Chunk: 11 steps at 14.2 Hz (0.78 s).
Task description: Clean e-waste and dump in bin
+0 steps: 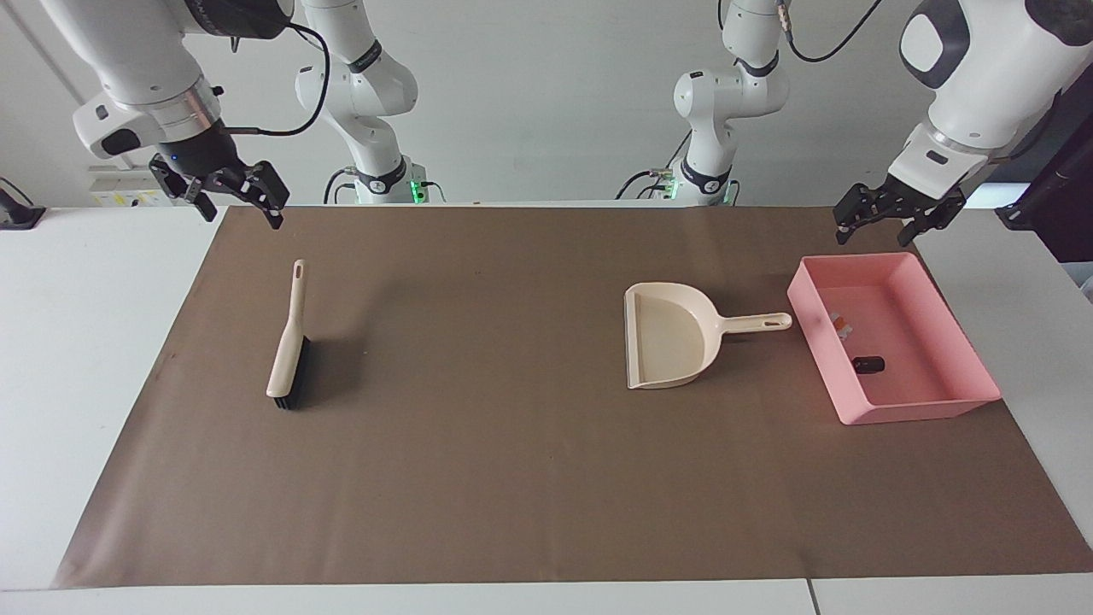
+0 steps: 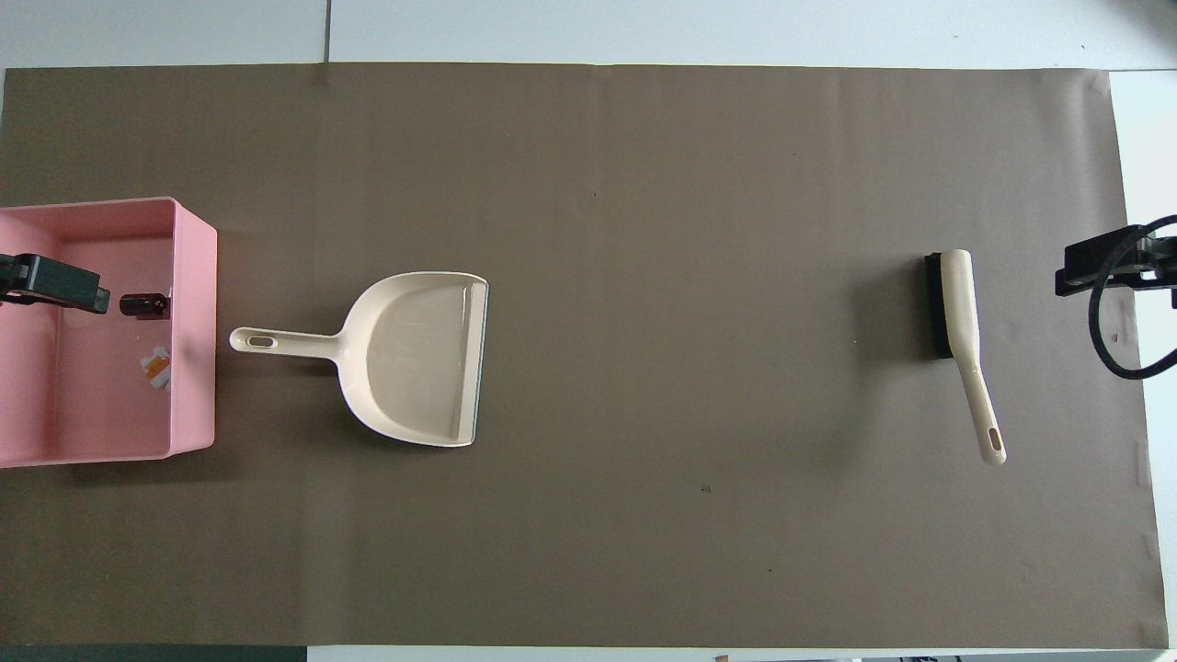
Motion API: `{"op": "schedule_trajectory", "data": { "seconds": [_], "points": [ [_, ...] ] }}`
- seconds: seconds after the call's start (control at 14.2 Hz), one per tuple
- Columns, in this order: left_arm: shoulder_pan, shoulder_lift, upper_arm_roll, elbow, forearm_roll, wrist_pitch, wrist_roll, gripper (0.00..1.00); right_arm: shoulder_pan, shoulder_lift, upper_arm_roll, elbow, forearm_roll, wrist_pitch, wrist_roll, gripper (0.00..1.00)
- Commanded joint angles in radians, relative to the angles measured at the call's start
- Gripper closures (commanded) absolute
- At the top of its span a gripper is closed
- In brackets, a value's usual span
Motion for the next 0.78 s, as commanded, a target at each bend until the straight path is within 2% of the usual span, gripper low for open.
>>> {"op": "schedule_trajectory", "data": {
  "seconds": [0.0, 0.21, 0.7],
  "points": [
    [0.001, 0.021, -0.002, 0.113, -0.02, -0.098, -0.023, 0.02, -0.014, -0.01, 0.013, -0.01, -0.006, 0.018, -0.016, 0.0],
    [0.0, 0.005, -0.003, 0.134, -0.02, -0.154, -0.026, 0.02, -0.014, -0.011, 0.013, -0.012, -0.005, 0.021, -0.016, 0.0],
    [0.003, -0.006, -0.002, 0.101, -0.022, -0.124, -0.033, 0.02, -0.028, -0.016, 0.01, -0.024, -0.003, 0.021, -0.087, 0.0]
  ]
}}
